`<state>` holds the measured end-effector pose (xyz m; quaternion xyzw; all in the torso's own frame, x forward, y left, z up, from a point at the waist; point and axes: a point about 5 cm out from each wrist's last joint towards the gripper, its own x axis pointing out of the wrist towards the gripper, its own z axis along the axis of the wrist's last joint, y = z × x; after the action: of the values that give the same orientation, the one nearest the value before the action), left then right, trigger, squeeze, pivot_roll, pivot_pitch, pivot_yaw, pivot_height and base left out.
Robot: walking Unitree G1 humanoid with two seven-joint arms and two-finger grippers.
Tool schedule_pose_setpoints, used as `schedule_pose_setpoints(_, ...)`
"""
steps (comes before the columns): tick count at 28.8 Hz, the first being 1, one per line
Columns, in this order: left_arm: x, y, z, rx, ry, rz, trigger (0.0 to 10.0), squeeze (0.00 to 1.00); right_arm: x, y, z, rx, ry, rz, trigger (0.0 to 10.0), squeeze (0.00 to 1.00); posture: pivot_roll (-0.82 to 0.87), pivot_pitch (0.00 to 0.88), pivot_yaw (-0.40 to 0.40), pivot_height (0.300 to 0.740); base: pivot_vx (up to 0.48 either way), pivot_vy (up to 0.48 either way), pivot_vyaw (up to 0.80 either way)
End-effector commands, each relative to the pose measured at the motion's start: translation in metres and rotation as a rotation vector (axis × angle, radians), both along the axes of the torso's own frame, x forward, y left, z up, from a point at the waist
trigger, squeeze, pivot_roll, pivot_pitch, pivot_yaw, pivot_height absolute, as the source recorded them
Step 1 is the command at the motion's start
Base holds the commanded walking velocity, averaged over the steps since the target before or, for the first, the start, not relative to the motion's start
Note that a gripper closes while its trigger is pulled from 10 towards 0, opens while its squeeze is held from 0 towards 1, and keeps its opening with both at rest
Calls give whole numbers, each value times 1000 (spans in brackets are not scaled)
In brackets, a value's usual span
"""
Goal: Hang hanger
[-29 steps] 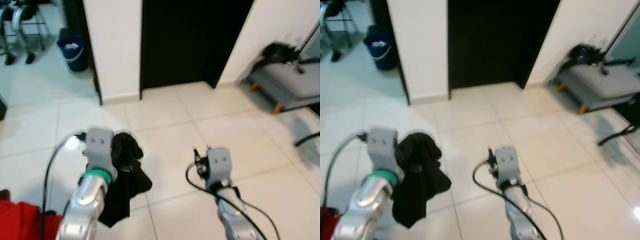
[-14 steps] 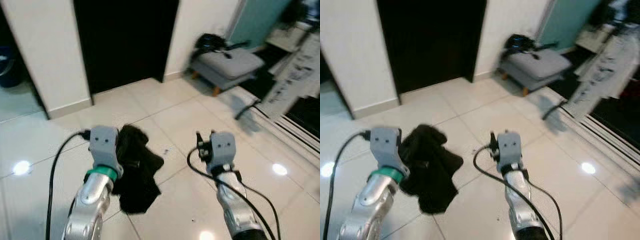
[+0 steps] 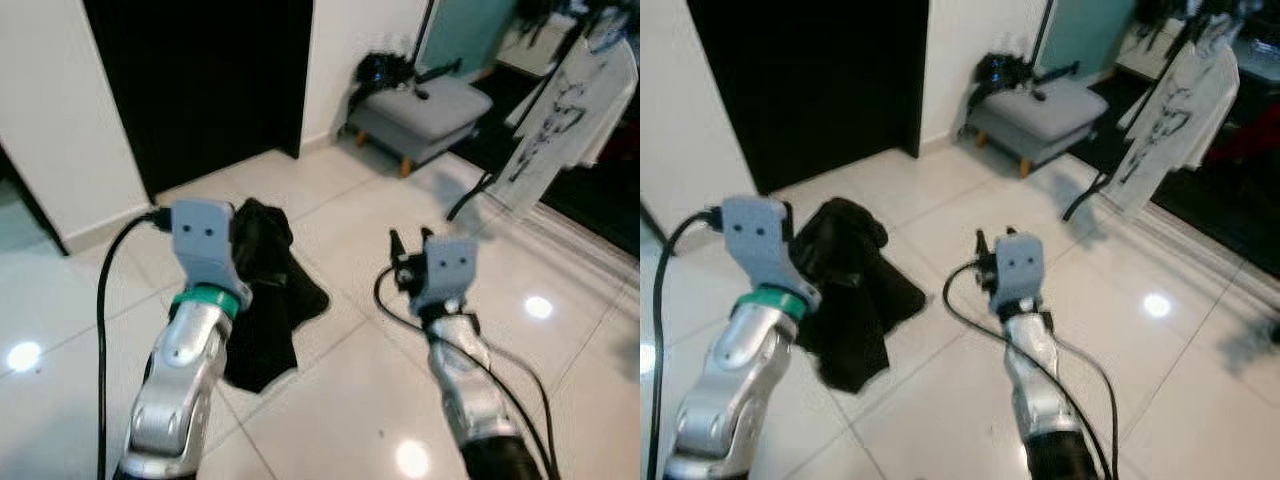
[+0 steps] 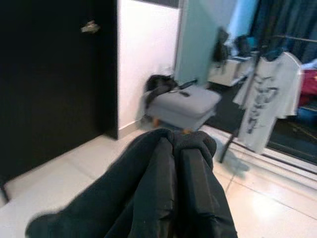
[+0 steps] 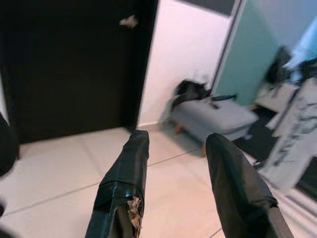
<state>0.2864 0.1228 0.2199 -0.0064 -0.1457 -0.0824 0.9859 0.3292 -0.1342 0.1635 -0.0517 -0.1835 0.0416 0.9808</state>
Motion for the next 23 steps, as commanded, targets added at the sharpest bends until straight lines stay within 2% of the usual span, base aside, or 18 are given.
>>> schedule_pose_setpoints(1, -2, 0, 5, 7, -39, -9, 10000, 0, -1, 0, -3, 12, 18, 1, 10000, 0, -1, 55, -5, 740, 0, 0, -775)
schedule_pose_setpoints(23, 2, 4, 14, 14, -72, 19, 10000, 0, -1, 4, -3, 29, 21, 17, 10000, 0, 8, 57, -6, 740, 0, 0, -778)
